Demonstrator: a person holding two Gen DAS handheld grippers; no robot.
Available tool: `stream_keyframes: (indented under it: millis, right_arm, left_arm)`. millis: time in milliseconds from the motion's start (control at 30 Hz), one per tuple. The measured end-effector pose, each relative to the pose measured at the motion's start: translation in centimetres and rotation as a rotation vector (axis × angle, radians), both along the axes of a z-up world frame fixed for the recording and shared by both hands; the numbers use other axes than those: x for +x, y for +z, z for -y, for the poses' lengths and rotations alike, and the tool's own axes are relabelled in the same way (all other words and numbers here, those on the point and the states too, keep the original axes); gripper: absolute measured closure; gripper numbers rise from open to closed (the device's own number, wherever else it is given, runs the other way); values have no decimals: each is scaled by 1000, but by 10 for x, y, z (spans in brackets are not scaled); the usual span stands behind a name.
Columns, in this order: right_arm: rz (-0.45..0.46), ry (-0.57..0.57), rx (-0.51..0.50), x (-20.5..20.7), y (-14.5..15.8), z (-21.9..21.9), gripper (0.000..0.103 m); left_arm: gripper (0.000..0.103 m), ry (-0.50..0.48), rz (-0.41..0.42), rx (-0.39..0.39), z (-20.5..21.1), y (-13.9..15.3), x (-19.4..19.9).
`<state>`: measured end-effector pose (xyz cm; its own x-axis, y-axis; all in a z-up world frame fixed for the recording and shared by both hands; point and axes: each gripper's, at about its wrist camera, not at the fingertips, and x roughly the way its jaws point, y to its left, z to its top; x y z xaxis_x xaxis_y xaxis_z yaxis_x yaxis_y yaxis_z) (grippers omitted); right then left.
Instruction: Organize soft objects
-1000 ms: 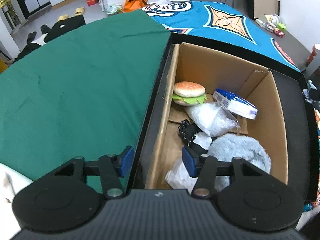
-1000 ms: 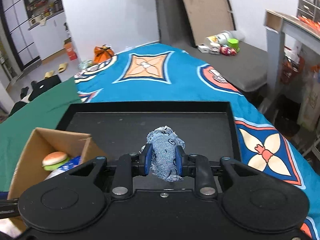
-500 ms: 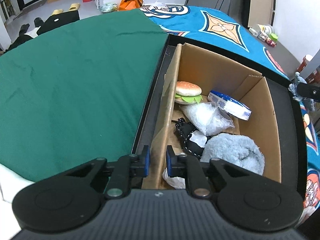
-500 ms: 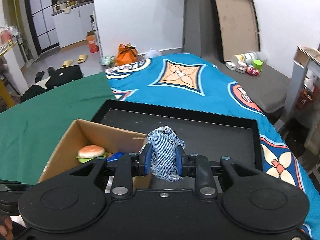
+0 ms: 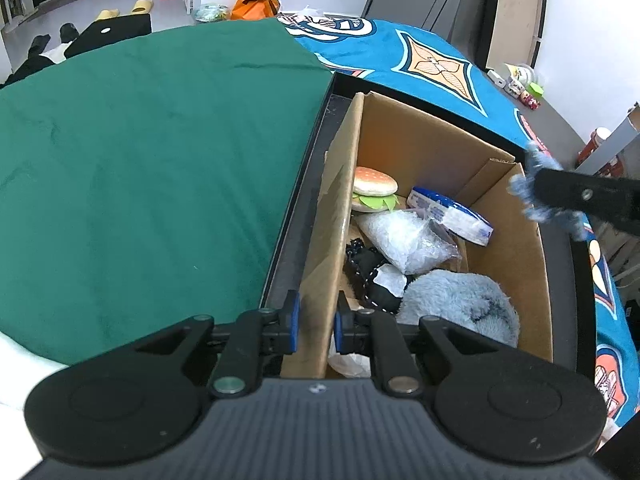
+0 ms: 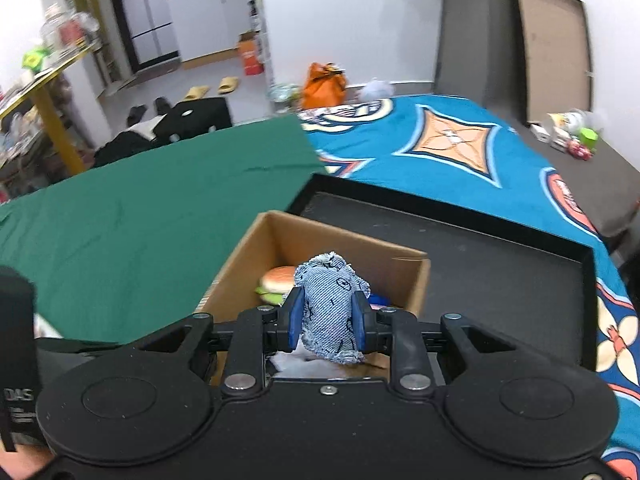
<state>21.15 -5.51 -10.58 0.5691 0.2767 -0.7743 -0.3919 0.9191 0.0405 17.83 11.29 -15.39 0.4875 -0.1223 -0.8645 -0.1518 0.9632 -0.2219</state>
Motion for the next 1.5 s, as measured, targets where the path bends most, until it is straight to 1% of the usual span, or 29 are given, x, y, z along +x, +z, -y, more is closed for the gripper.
stream_keyframes:
  millis: [133, 267, 367, 467, 567, 633, 667, 733, 1100, 1200, 1267, 1333, 1400, 1467, 1500]
  right_arm:
    - [-17, 35, 1, -6, 0, -17, 77]
    - [-45, 47, 11, -8, -4, -28, 77]
    - [-86, 41, 34, -6, -10, -30, 76]
    - [-128, 36, 79, -4, -14, -32, 76]
    - [-177, 20, 133, -2, -18, -32, 70]
    - [-209, 10, 159, -1, -21, -33, 63]
    - [-219, 6, 180, -2, -22, -32, 62]
    - [-236, -10, 199, -2, -23, -28, 56]
    - [-210, -84, 218, -14, -17, 10, 56]
    - [-198, -110, 222, -19, -15, 23, 55]
    - [-196, -134, 225, -23, -14, 34, 55]
    - [-191, -157, 234, -26, -13, 44, 53]
    - [-183, -174, 241, -31, -10, 54, 49]
    - [-173, -188, 249, -36, -7, 64, 46]
    - [-167, -196, 254, -38, -6, 70, 44]
  left_arm:
    - [87, -3, 8, -11, -1, -1, -1]
    - [87, -3, 10, -27, -4, -1, -2]
    - [86, 3, 5, -42, -7, -3, -2]
    - [86, 4, 6, -54, -9, -2, -2]
    - [86, 4, 5, -66, -11, -3, -2]
    - [86, 6, 5, -76, -12, -3, -1]
    - [85, 6, 5, -79, -13, -3, -1]
    - [85, 3, 7, -82, -14, -4, -2]
    - [85, -4, 4, -87, -14, -2, 0]
    - [85, -8, 8, -67, -12, 1, -2]
    - [85, -13, -4, -46, -9, 2, -2]
    - [85, -15, -13, -35, -7, 4, -1]
    - [78, -18, -9, -23, -5, 8, -3]
    - [65, -24, -13, 2, -3, 12, -6]
    - [62, -29, -12, 20, -1, 15, -8]
